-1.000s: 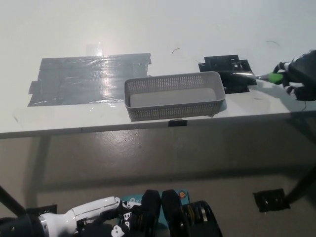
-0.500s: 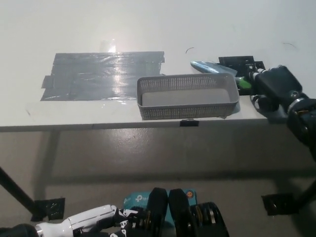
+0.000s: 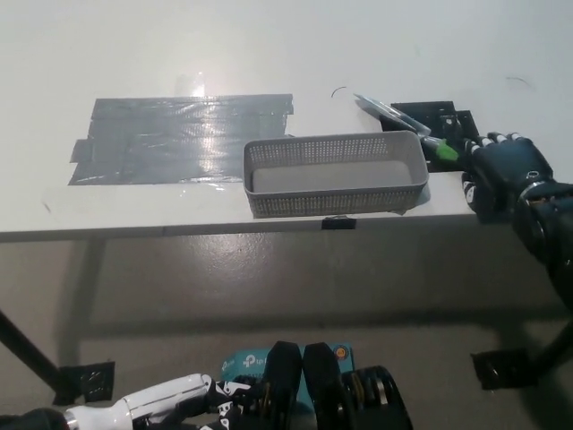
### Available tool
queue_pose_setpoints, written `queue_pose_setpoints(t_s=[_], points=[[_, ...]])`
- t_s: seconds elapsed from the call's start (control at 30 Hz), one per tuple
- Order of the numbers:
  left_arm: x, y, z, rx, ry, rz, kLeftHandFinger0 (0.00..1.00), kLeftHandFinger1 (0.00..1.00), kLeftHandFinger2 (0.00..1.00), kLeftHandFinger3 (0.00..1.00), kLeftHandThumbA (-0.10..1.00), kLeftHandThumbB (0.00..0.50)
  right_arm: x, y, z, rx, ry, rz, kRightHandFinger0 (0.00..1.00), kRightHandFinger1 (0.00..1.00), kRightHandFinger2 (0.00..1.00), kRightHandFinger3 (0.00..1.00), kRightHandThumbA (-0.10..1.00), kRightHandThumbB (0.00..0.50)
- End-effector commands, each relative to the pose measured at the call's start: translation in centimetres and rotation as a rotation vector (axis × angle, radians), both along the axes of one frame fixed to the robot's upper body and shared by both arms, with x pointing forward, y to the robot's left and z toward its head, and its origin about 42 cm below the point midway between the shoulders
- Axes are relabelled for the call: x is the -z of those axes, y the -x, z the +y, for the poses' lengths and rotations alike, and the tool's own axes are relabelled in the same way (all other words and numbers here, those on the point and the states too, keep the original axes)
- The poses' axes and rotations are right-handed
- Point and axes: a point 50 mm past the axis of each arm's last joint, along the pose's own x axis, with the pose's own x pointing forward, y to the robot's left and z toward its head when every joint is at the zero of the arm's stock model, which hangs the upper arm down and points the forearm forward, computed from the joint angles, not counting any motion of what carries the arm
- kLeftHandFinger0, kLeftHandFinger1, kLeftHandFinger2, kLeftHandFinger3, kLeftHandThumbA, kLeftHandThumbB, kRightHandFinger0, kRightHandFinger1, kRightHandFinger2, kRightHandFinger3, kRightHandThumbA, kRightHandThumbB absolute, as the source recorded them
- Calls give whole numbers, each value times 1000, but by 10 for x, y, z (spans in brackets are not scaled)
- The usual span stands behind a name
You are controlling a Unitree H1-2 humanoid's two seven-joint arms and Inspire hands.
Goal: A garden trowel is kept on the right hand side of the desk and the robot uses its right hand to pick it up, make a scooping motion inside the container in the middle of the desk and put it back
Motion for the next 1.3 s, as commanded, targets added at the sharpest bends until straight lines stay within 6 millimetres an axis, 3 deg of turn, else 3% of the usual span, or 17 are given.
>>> queue_pose_setpoints(t_s=[0.0,0.2,0.3,0.37,0.5,0.6,0.67,0.73,0.8,0.83,0.87,0.9,0.93,1.0,1.1,1.17,1.27], points=[[-10,0,7,-25,-17,-35,1000,1000,1000,1000,1000,500,-59,-8,-34,180,-122,124,1000,1000,1000,1000,971,500],[-10,2,7,-23,-22,-35,1000,1000,1000,1000,1000,500,-99,9,-36,112,-185,98,1000,1000,1000,1000,1000,500],[-9,1,10,-26,-26,-29,1000,1000,1000,1000,1000,500,-143,43,-26,0,-226,33,1000,1000,1000,1000,1000,500],[-10,1,10,-26,-25,-31,1000,1000,1000,1000,1000,500,-151,54,-26,-31,-237,13,1000,1000,1000,1000,1000,500],[-9,2,11,-26,-31,-28,1000,1000,1000,1000,1000,500,-168,96,-33,-98,-297,-76,1000,1000,1000,1000,1000,500],[-8,3,12,-35,-31,-29,1000,1000,1000,1000,1000,500,-174,140,-45,-125,-417,-172,1000,1000,1000,1000,1000,500],[-8,2,14,-39,-31,-28,1000,1000,1000,1000,1000,500,-164,167,-53,-129,-505,-226,1000,1000,1000,1000,956,500],[-8,2,13,-39,-32,-28,1000,1000,1000,1000,1000,500,-138,194,-61,-102,-576,-272,1000,1000,1000,1000,842,500],[-9,0,15,-42,-32,-26,1000,1000,1000,1000,1000,500,-100,214,-63,-73,-655,-305,1000,1000,1000,1000,674,410],[-9,0,15,-42,-32,-26,1000,1000,1000,1000,1000,500,-100,214,-63,-73,-656,-305,1000,1000,1000,1000,665,408],[-9,-1,15,-44,-27,-25,1000,1000,1000,1000,1000,500,-70,225,-61,-24,-748,-317,1000,1000,1000,1000,573,364],[-7,0,14,-55,-22,-25,1000,1000,1000,1000,1000,500,-11,244,-54,91,-912,-298,1000,1000,1000,1000,486,303],[-7,1,15,-56,-21,-24,1000,1000,1000,1000,1000,500,-6,247,-53,102,-928,-296,1000,1000,1000,1000,480,302],[-6,0,14,-64,-23,-33,1000,1000,1000,1000,1000,500,41,263,-44,173,-979,-262,1000,1000,1000,1000,382,294],[-6,-1,15,-71,-22,-33,1000,1000,1000,1000,1000,500,65,270,-35,200,-976,-228,1000,1000,1000,1000,343,295],[-7,0,15,-72,-21,-35,1000,1000,1000,1000,1000,500,69,272,-32,218,-998,-208,1000,1000,1000,1000,345,312],[-6,0,14,-72,-26,-41,1000,1000,1000,1000,1000,500,77,274,-33,240,-1129,-193,991,1000,1000,1000,211,250]])
